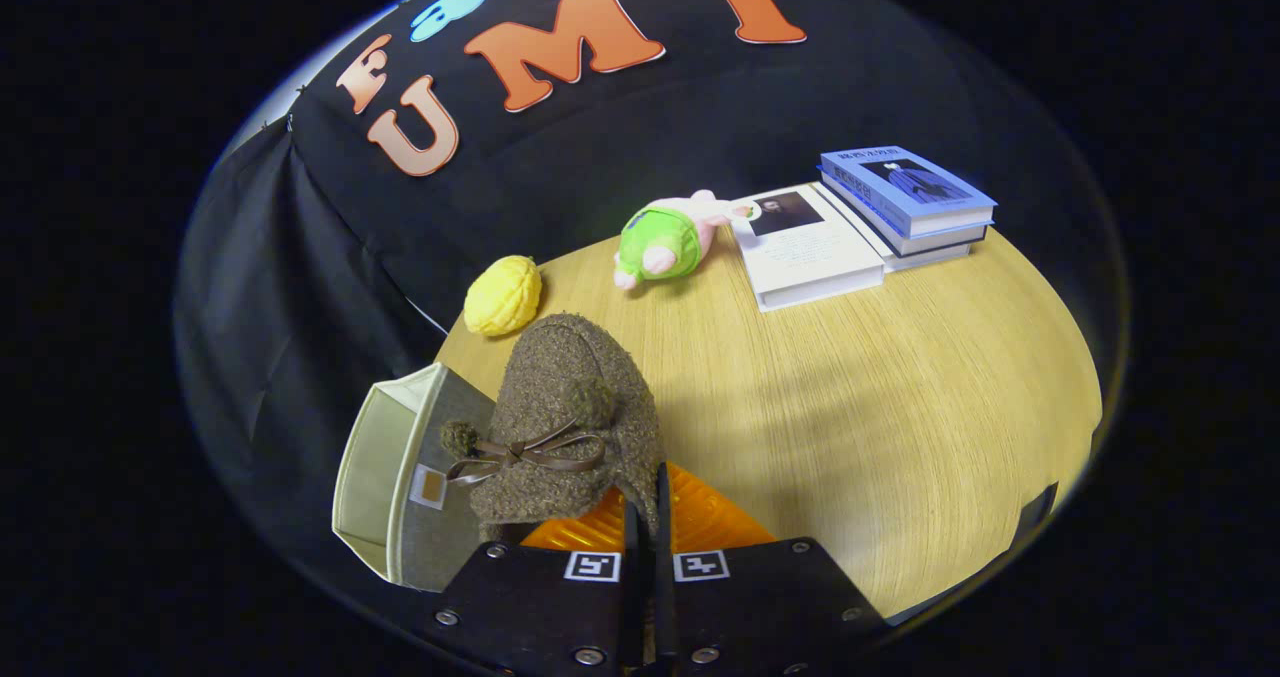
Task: Open the storage box then place both shoes into the box .Put the left shoe in first, then the right shoe, with the right side of both shoes facing outward in a uniform manner.
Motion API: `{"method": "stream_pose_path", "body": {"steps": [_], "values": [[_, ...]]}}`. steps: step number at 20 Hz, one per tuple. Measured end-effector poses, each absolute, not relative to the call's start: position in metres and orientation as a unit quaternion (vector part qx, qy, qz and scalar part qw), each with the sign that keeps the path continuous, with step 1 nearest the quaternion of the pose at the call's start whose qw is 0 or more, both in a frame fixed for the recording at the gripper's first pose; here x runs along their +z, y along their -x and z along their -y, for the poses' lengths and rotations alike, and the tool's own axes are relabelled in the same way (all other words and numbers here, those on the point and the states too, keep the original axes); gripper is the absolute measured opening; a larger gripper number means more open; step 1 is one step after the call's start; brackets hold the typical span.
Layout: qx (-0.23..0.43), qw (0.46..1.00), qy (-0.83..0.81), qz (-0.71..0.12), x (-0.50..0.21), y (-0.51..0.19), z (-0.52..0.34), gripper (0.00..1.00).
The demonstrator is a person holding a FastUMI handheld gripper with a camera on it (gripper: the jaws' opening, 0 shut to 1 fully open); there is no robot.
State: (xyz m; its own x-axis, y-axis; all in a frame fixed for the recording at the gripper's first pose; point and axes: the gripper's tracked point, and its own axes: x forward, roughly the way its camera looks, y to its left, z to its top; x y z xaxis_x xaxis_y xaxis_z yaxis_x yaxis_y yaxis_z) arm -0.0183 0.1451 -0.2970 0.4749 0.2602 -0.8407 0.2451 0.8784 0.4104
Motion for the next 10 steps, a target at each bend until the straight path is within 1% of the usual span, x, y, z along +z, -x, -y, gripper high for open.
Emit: {"method": "stream_pose_path", "body": {"steps": [10], "values": [[0.087,0.834,-0.261,-0.478,-0.214,-0.015,-0.26,0.05]]}}
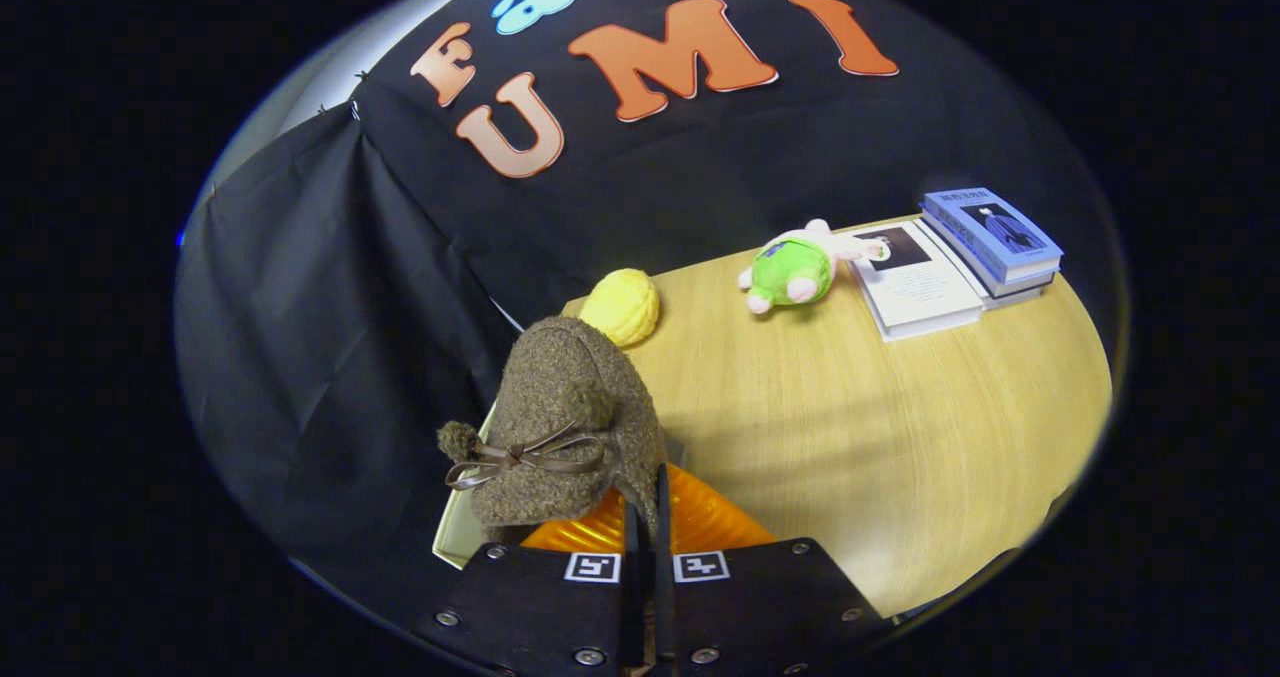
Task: Open the storage box then place both shoes into the box .Put the left shoe in first, then the right shoe, with the right side of both shoes facing outward in a uniform manner.
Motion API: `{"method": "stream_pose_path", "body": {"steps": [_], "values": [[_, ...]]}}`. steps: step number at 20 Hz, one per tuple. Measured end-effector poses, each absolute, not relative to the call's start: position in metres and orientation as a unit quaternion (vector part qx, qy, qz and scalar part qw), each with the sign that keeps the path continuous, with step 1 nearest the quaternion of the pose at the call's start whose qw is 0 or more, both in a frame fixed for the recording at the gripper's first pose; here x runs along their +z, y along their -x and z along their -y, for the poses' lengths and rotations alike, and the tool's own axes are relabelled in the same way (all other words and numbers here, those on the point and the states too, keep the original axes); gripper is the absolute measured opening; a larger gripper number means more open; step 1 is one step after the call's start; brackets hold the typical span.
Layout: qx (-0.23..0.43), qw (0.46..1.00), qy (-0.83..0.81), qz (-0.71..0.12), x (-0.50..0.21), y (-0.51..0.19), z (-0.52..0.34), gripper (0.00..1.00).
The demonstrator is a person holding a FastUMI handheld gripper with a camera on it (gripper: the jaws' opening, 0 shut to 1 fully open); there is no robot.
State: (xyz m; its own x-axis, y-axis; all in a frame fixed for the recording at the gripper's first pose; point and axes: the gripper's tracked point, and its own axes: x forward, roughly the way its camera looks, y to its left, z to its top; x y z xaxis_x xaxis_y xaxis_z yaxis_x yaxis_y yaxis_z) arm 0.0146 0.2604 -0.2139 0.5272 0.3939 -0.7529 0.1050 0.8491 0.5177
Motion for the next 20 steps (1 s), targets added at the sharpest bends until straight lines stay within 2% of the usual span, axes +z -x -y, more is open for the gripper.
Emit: {"method": "stream_pose_path", "body": {"steps": [8,14,18,20], "values": [[0.125,0.827,-0.237,-0.494,-0.213,-0.02,-0.344,0.05],[0.116,0.814,-0.209,-0.53,-0.254,-0.014,-0.366,0.05],[0.08,0.813,-0.179,-0.548,-0.28,-0.014,-0.365,0.05],[0.077,0.806,-0.171,-0.561,-0.286,-0.01,-0.369,0.1]]}}
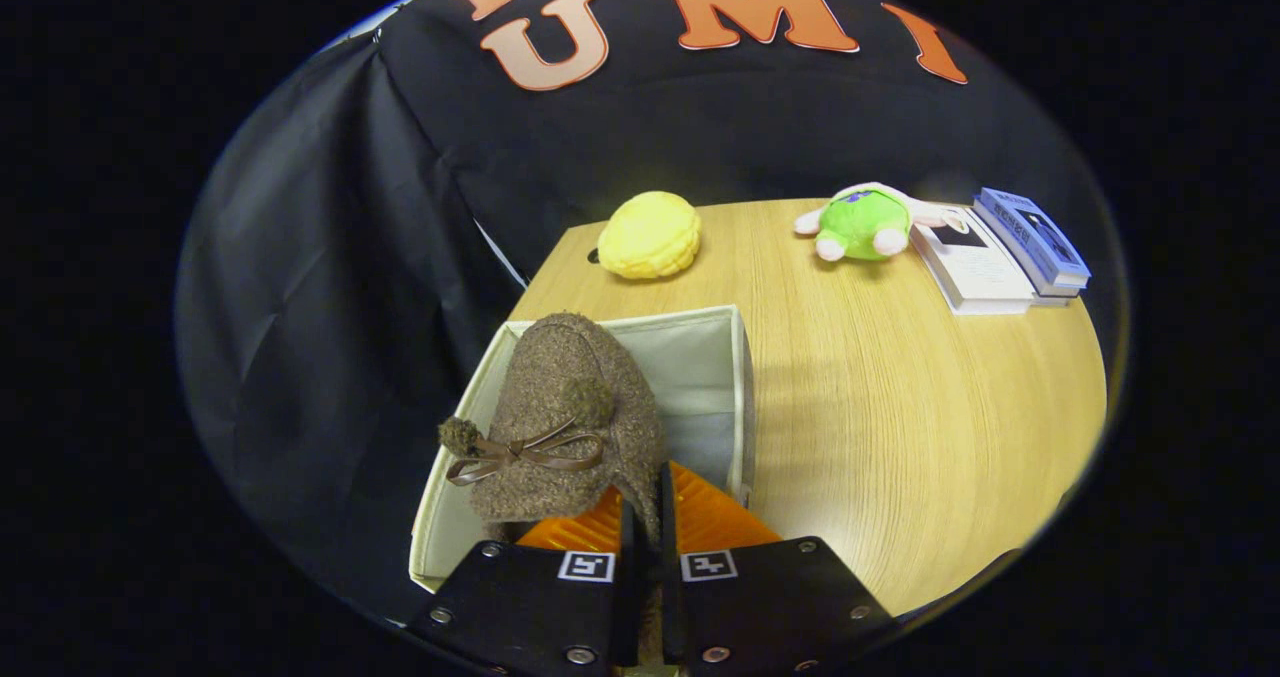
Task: Open the storage box then place both shoes into the box .Put the left shoe in first, then the right shoe, with the right side of both shoes facing outward in a uniform manner.
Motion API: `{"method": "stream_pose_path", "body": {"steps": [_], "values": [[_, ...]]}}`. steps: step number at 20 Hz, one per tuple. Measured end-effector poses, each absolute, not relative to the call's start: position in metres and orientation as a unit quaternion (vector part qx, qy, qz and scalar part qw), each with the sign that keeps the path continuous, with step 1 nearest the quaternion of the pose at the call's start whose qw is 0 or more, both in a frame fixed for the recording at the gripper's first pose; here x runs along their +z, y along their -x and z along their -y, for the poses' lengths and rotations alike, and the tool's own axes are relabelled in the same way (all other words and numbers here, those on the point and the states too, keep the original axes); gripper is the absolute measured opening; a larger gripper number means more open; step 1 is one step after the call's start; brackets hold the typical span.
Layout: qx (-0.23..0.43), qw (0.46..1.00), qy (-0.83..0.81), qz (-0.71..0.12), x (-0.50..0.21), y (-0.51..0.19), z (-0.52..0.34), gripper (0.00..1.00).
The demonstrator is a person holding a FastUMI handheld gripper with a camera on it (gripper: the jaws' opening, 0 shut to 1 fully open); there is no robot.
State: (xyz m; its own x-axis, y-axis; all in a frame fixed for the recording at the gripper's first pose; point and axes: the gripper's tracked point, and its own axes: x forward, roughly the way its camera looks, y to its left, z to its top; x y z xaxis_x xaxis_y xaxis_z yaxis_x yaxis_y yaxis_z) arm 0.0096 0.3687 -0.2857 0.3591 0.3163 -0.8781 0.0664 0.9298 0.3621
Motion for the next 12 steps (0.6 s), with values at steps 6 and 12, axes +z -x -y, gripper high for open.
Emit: {"method": "stream_pose_path", "body": {"steps": [6,12], "values": [[0.075,0.805,-0.212,-0.55,-0.267,-0.012,-0.372,0.33],[0.092,0.837,-0.226,-0.49,-0.227,-0.023,-0.343,0.45]]}}
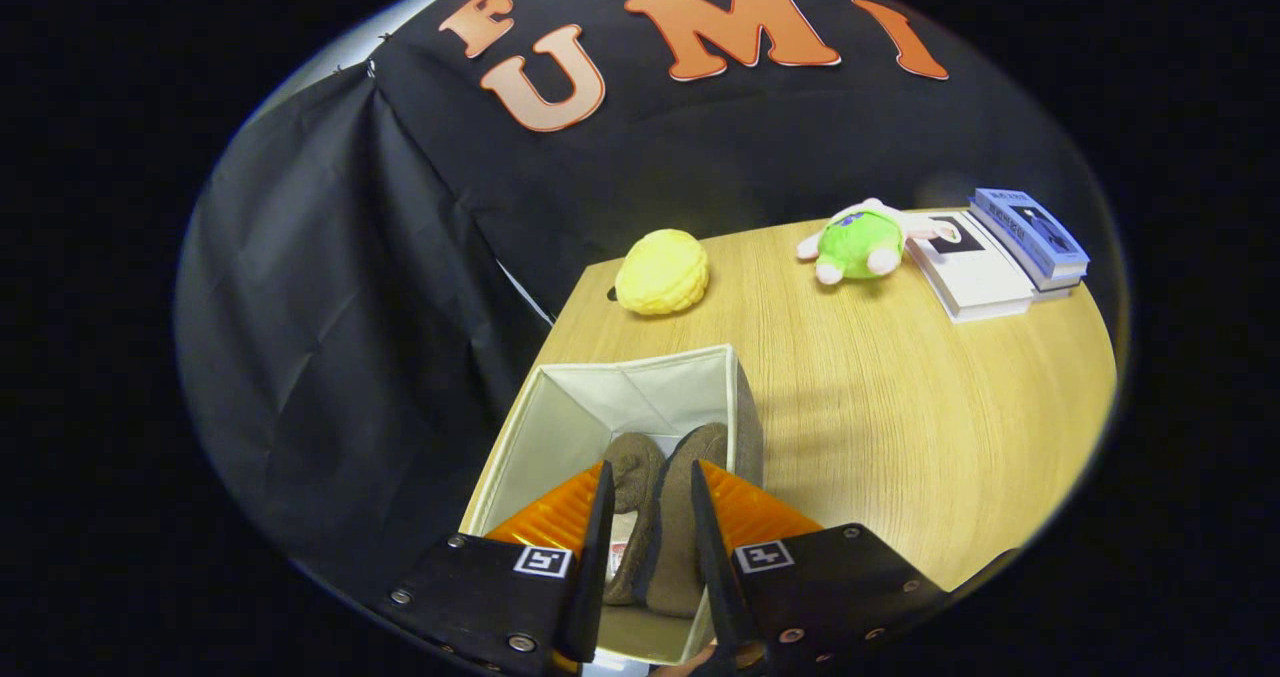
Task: Open the storage box then place both shoes into the box .Put the left shoe in first, then the right shoe, with the right side of both shoes facing outward in a uniform manner.
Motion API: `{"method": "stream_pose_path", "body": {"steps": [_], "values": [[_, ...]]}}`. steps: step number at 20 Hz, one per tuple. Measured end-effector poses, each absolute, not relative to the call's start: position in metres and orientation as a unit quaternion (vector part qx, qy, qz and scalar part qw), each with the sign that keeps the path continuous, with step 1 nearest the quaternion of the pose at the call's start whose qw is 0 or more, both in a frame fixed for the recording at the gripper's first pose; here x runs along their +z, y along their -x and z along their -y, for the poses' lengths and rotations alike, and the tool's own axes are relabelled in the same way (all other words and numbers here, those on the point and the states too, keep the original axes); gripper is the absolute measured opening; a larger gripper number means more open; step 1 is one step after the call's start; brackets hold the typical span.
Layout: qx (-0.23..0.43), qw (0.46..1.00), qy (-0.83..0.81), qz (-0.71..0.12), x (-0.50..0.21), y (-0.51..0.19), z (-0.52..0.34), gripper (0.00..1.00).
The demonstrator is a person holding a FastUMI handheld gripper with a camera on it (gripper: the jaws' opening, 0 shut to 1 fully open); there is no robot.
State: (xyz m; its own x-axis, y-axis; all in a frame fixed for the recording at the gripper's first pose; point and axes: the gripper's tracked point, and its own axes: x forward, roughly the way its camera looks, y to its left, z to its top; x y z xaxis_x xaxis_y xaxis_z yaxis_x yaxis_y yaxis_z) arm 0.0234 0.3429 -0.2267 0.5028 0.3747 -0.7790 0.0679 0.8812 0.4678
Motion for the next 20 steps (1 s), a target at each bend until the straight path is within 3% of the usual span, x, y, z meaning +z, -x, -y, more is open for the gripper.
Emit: {"method": "stream_pose_path", "body": {"steps": [7,20], "values": [[0.07,0.907,-0.196,-0.367,-0.176,-0.036,-0.266,0.74],[0.072,0.982,-0.125,-0.122,-0.093,-0.011,-0.131,0.93]]}}
